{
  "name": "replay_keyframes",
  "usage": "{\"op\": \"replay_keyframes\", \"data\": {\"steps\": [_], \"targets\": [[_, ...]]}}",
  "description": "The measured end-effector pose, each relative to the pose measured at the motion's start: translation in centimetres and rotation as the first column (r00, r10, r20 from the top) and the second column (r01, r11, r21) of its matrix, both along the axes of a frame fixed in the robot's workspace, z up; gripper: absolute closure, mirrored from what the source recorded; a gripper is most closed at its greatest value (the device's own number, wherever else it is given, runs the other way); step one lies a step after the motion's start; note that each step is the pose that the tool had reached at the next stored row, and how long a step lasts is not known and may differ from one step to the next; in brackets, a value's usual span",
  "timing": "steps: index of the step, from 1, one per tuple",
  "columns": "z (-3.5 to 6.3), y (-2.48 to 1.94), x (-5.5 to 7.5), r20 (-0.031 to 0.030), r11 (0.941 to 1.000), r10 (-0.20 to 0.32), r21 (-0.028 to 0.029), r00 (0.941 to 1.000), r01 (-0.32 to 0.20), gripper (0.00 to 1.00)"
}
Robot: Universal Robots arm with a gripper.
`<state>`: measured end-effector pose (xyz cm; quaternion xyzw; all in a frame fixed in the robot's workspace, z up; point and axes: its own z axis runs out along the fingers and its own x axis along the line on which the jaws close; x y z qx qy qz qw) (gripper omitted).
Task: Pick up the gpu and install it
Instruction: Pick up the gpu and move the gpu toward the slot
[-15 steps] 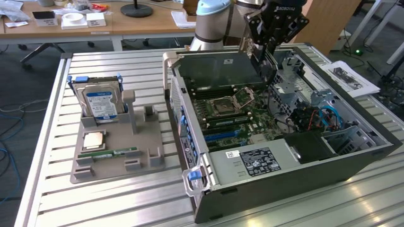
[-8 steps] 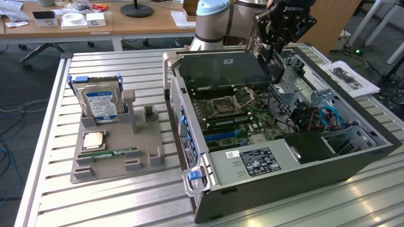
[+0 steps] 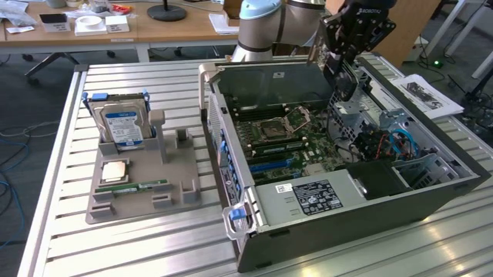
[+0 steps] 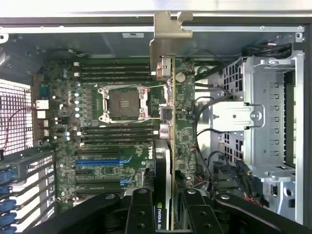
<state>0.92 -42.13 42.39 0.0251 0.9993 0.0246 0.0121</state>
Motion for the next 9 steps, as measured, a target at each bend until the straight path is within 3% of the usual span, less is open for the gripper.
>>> {"op": "replay_keyframes", "data": {"steps": [9], "targets": [[0.00, 0.00, 0.00, 0.0000, 1.0000, 0.000, 0.0001, 1.0000, 0.000, 0.73]]}}
